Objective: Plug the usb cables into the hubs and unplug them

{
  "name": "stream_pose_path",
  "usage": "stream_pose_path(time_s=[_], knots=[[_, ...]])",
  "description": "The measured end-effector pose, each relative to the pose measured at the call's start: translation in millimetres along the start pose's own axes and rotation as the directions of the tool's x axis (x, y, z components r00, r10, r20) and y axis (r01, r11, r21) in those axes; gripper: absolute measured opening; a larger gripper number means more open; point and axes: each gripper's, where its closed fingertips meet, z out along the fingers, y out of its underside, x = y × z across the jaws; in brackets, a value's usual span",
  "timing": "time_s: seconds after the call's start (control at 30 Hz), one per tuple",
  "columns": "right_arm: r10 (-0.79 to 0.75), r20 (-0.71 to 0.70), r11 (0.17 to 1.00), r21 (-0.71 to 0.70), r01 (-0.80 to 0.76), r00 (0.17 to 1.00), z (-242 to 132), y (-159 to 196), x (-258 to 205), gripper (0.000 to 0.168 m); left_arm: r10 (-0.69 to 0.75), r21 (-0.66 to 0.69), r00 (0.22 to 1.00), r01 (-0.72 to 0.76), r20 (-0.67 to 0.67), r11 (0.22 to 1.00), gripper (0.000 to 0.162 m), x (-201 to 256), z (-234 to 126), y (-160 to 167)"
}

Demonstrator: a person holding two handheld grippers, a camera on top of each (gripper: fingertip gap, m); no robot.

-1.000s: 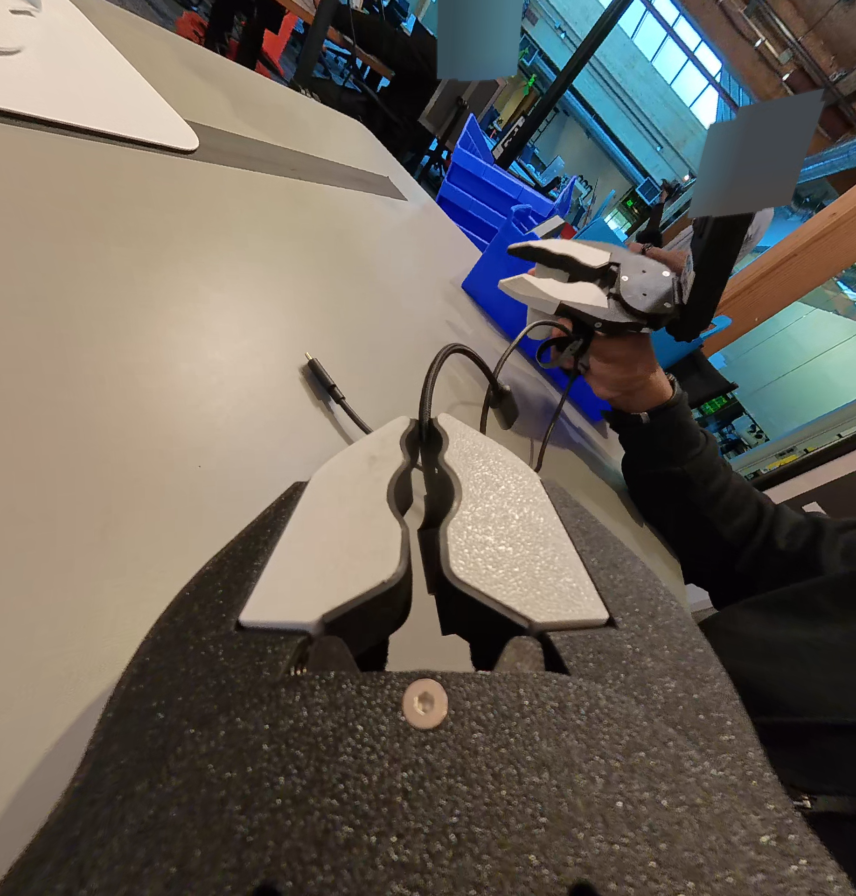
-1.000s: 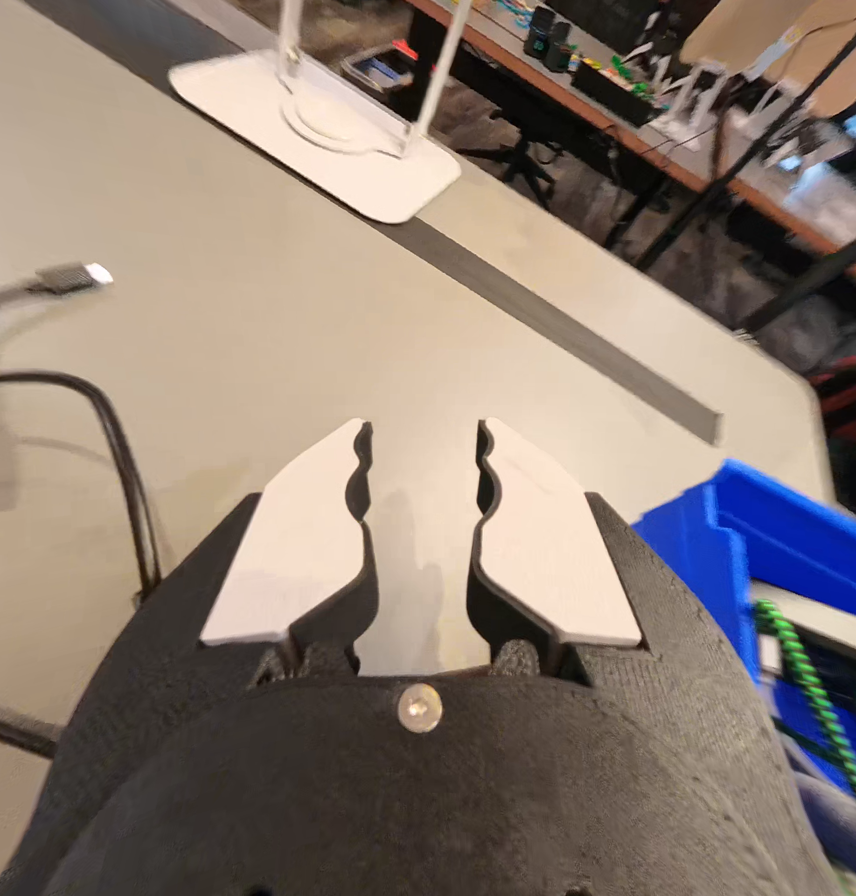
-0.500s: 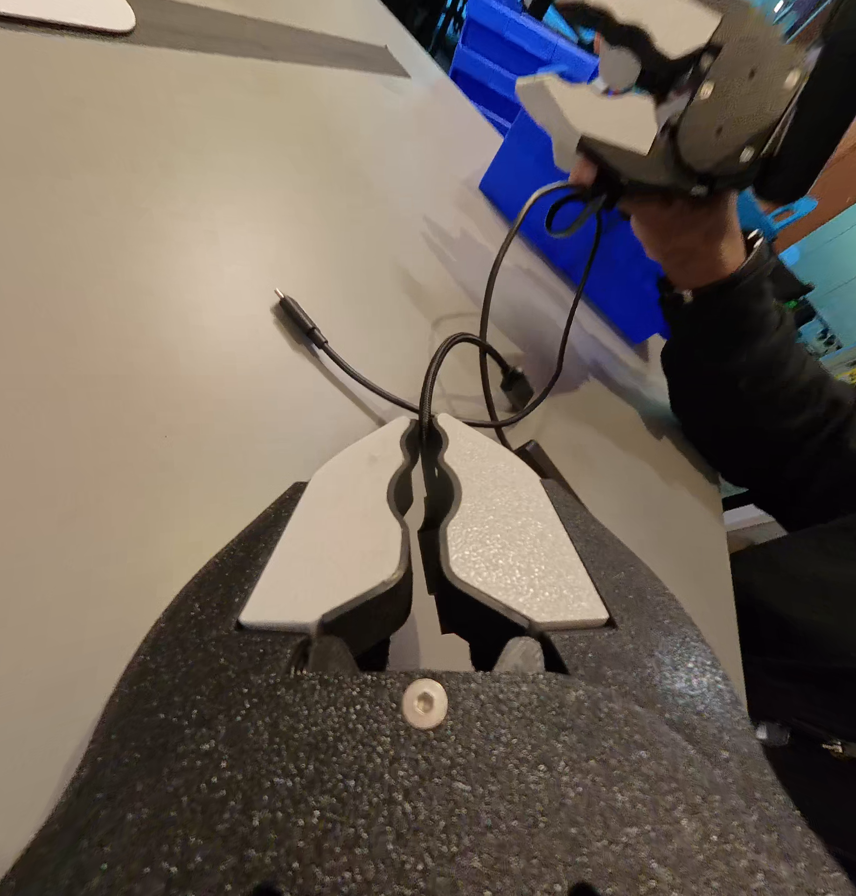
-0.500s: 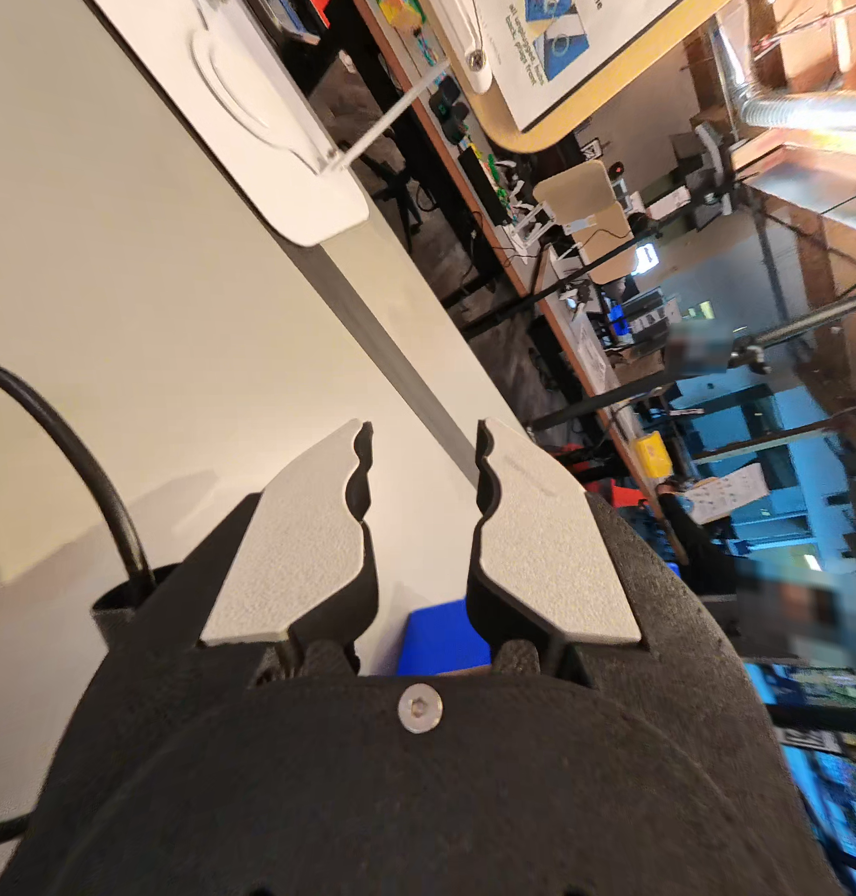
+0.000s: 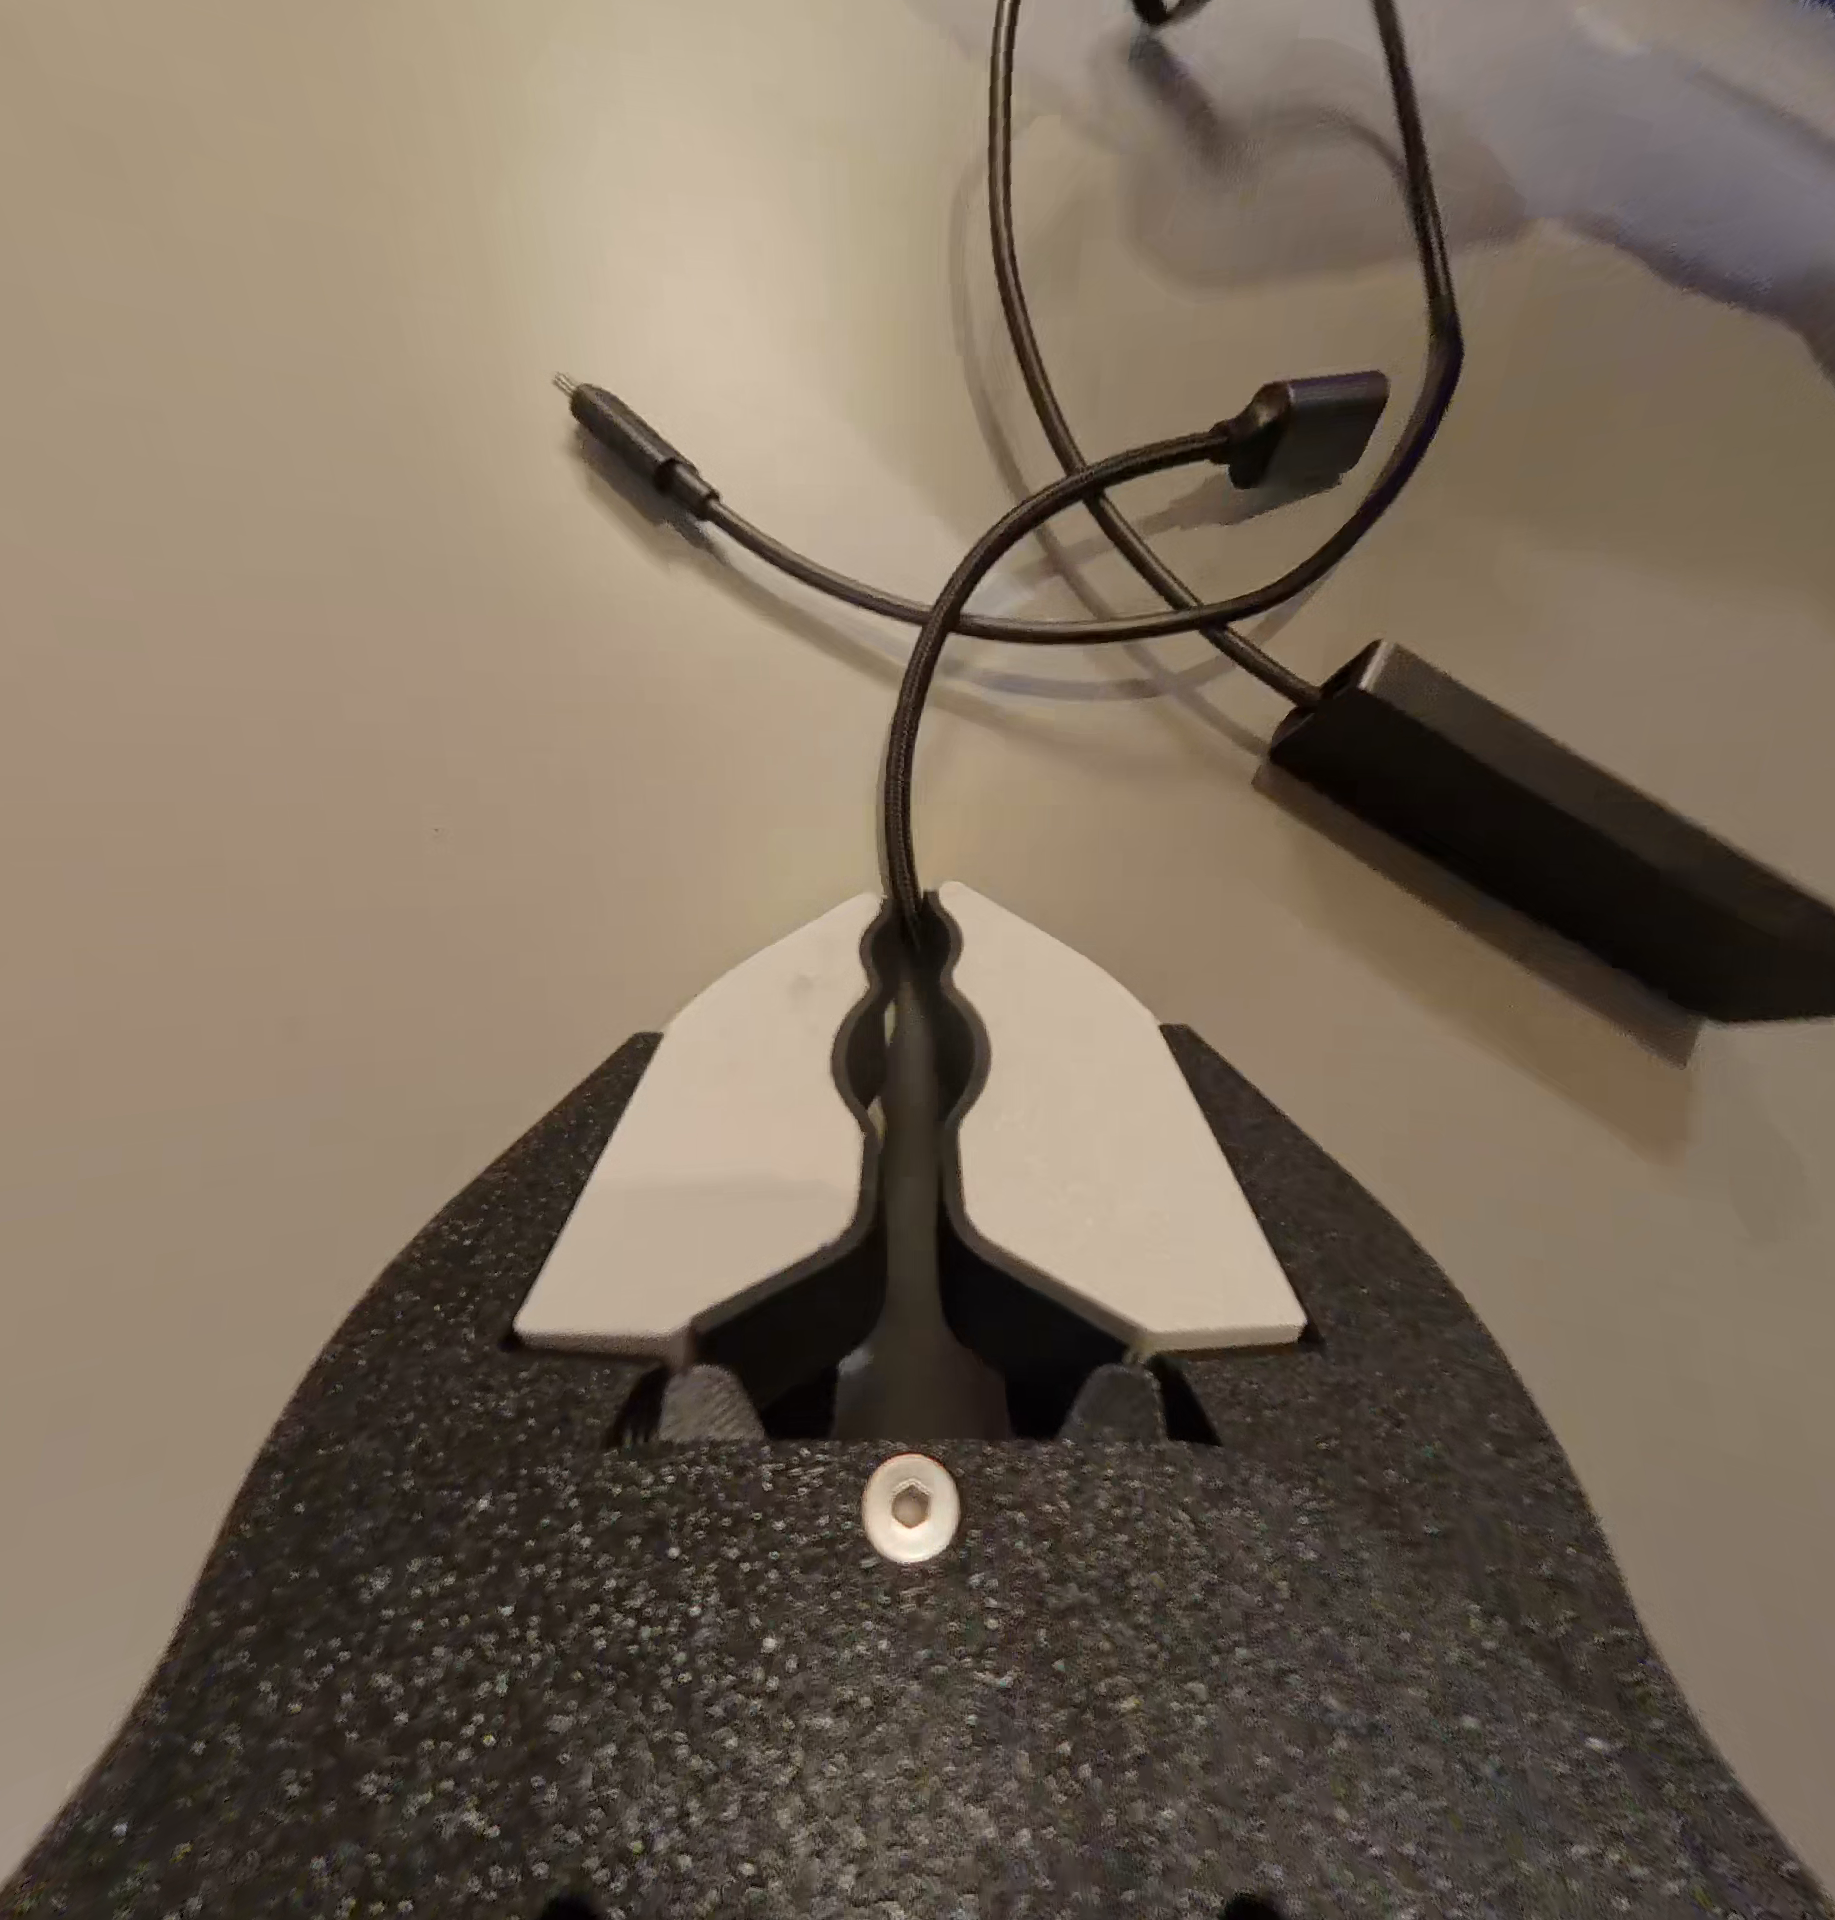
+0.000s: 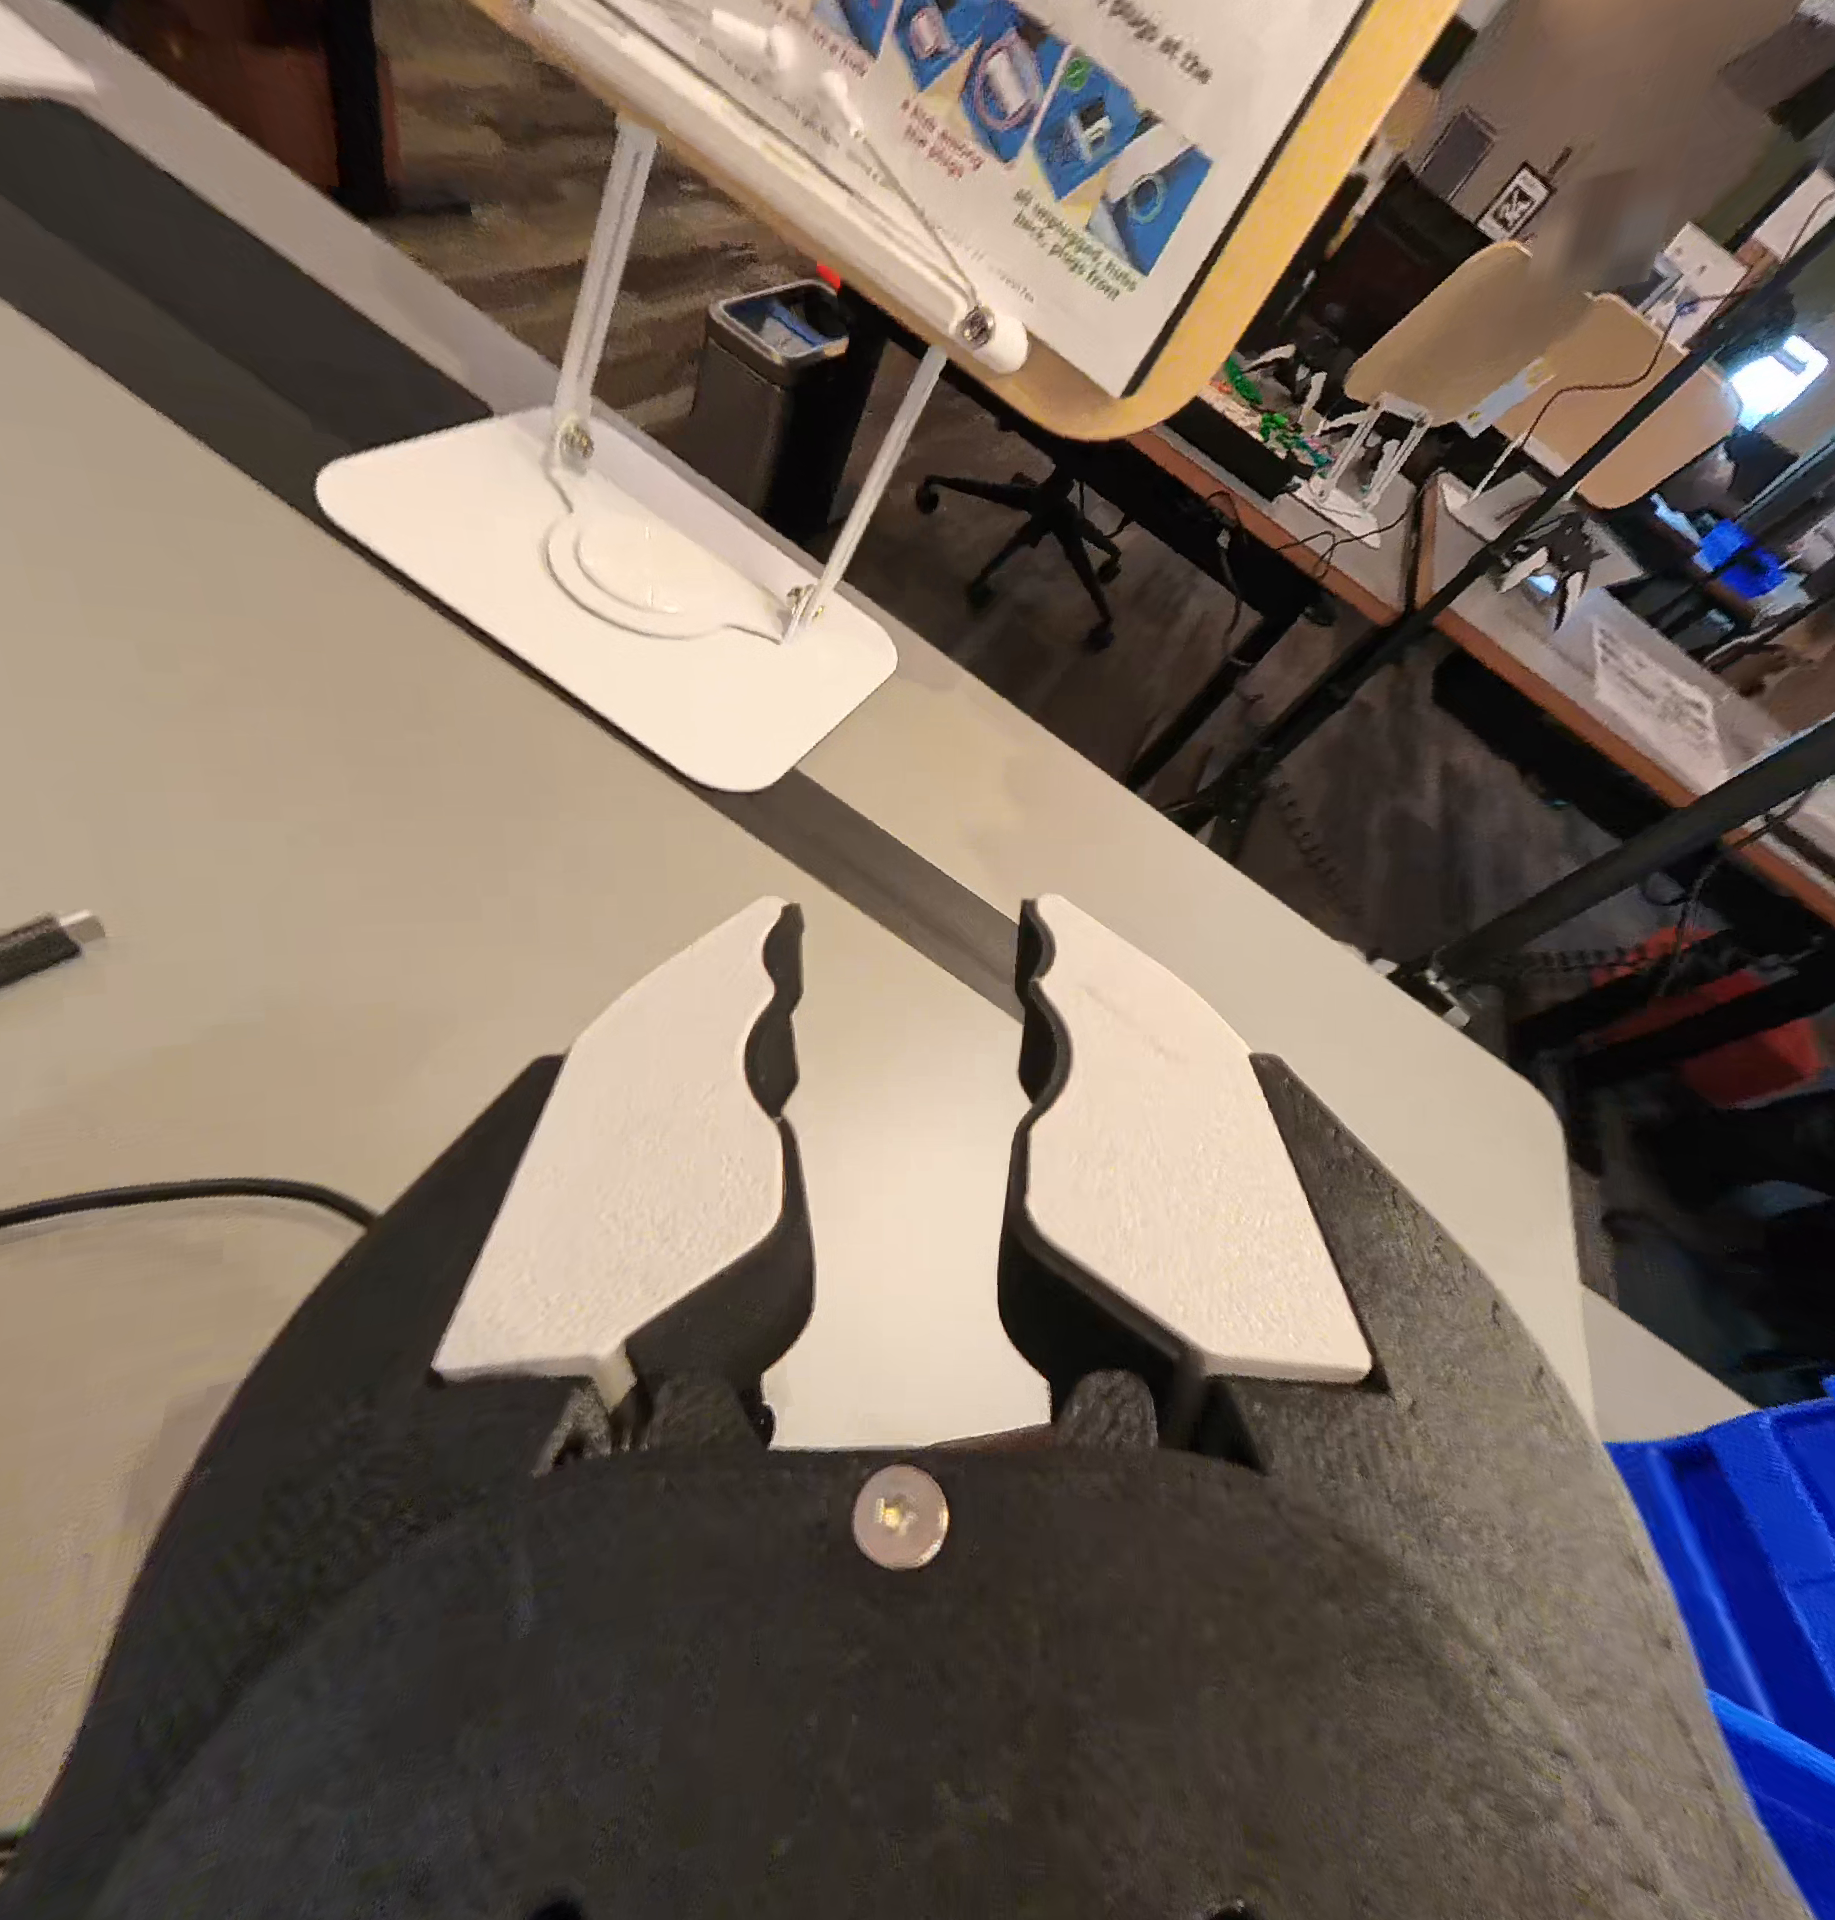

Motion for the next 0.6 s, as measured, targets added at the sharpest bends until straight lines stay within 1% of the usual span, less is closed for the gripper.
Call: stream_pose_path(time_s=[0.03,0.13,0.2,0.27,0.33,0.37,0.47,0.6], knots=[[0.018,0.012,1.0,-0.001,-0.018,1.0,1,-2,1,0.039,-0.007,0.004,1.0,0.007,-0.003,1.0,0.004,-1,-1,0],[0.012,0.09,1.0,0.005,-0.012,0.996,3,-5,-20,0.04,-0.039,0.016,0.999,0.04,-0.037,0.999,0.004,-1,-2,-1],[-0.016,0.167,1.0,0.022,0.012,0.986,1,-5,-47,0.04,-0.076,0.026,0.994,0.079,-0.082,0.997,0.003,1,-4,-2],[-0.01,0.259,0.999,0.041,-0.001,0.966,-5,-3,-79,0.039,-0.115,0.056,0.986,0.122,-0.121,0.991,0.003,1,-8,-5],[-0.012,0.369,0.999,0.047,-0.006,0.929,-13,-2,-114,0.039,-0.164,0.099,0.97,0.184,-0.182,0.978,0.003,2,-13,-11],[-0.028,0.4,0.999,0.05,0.009,0.916,-17,-1,-127,0.039,-0.186,0.126,0.96,0.215,-0.209,0.968,0.003,2,-16,-16],[-0.059,0.446,0.997,0.072,0.03,0.893,-30,1,-160,0.039,-0.249,0.192,0.93,0.305,-0.268,0.933,0.003,-3,-25,-25],[-0.075,0.46,0.993,0.12,0.021,0.885,-42,1,-183,0.038,-0.303,0.26,0.88,0.41,-0.366,0.874,0.003,-5,-42,-39]])
